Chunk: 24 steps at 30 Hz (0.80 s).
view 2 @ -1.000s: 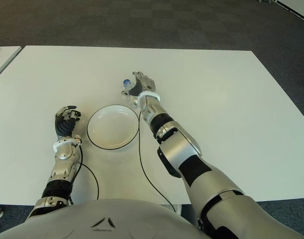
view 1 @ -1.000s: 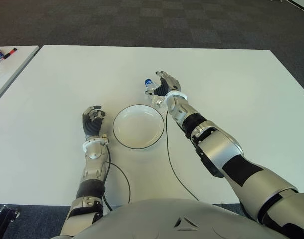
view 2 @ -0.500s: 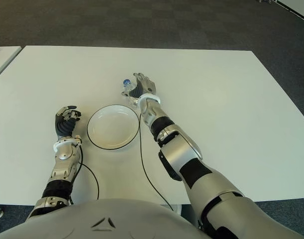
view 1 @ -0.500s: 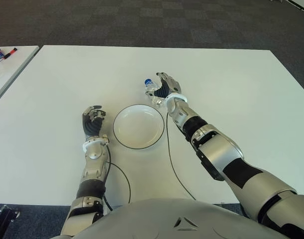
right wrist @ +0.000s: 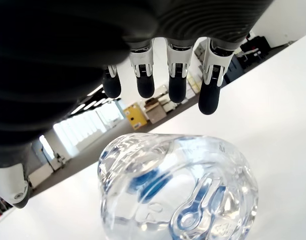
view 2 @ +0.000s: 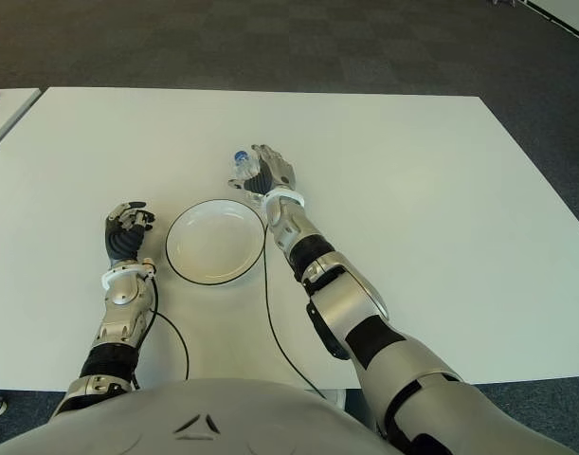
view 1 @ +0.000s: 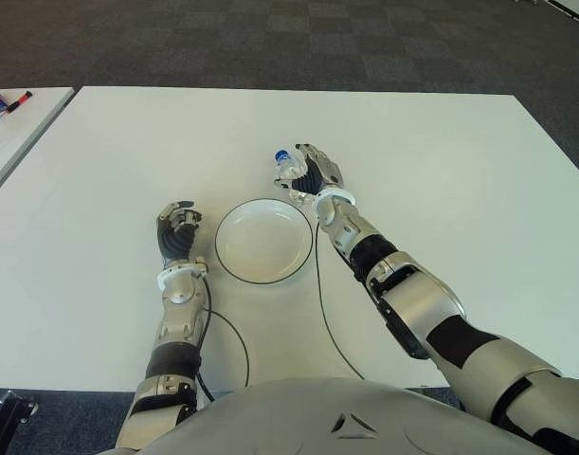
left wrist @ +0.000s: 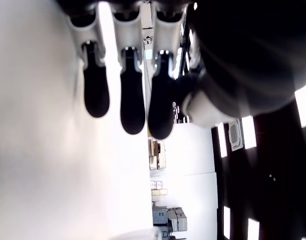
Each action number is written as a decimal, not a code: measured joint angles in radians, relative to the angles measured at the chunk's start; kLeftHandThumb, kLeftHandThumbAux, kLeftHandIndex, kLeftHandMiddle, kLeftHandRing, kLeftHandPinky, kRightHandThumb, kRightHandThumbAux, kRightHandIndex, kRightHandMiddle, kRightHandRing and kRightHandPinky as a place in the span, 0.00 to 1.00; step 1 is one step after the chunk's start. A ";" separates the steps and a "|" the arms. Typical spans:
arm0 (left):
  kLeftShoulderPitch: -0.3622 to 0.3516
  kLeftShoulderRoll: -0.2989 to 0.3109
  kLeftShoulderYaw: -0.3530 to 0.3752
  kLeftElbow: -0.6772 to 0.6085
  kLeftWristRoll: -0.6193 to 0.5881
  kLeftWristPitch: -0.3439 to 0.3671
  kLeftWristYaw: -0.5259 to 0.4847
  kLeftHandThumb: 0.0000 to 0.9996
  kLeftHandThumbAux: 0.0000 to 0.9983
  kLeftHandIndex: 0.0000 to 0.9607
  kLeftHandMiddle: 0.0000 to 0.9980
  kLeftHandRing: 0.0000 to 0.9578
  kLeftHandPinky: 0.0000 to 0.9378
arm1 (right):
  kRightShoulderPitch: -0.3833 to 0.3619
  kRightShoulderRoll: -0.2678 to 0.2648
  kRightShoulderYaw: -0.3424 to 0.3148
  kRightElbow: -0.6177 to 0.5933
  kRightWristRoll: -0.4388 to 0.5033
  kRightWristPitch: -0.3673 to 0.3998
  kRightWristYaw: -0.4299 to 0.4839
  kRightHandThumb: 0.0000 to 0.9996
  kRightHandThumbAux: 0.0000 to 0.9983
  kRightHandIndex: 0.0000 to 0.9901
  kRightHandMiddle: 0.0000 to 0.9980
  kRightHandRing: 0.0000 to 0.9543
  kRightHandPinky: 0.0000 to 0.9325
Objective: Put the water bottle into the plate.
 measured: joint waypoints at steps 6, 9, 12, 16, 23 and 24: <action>0.022 -0.006 -0.007 -0.026 0.005 0.002 0.000 0.68 0.72 0.44 0.56 0.55 0.51 | 0.050 -0.005 0.001 -0.098 -0.003 0.000 0.001 0.05 0.53 0.00 0.00 0.07 0.19; 0.030 -0.009 -0.013 -0.037 0.005 0.004 0.000 0.68 0.72 0.44 0.56 0.55 0.52 | 0.071 -0.010 0.002 -0.146 -0.005 0.000 0.006 0.05 0.54 0.00 0.00 0.06 0.17; 0.037 -0.012 -0.019 -0.045 0.005 0.004 0.000 0.68 0.72 0.44 0.56 0.55 0.52 | 0.100 -0.020 0.001 -0.213 -0.005 0.001 0.020 0.05 0.54 0.00 0.00 0.06 0.17; 0.042 -0.017 -0.021 -0.055 0.004 0.008 0.000 0.69 0.72 0.44 0.55 0.55 0.53 | 0.136 -0.030 0.000 -0.289 -0.005 0.008 0.040 0.05 0.54 0.00 0.00 0.08 0.22; 0.044 -0.021 -0.022 -0.058 0.004 0.009 0.003 0.69 0.72 0.44 0.56 0.57 0.54 | 0.188 -0.047 0.000 -0.394 -0.006 0.008 0.057 0.07 0.55 0.00 0.03 0.16 0.35; 0.043 -0.021 -0.022 -0.058 0.004 0.009 0.004 0.69 0.72 0.44 0.56 0.57 0.53 | 0.191 -0.049 0.000 -0.401 -0.007 0.008 0.057 0.07 0.55 0.00 0.03 0.17 0.35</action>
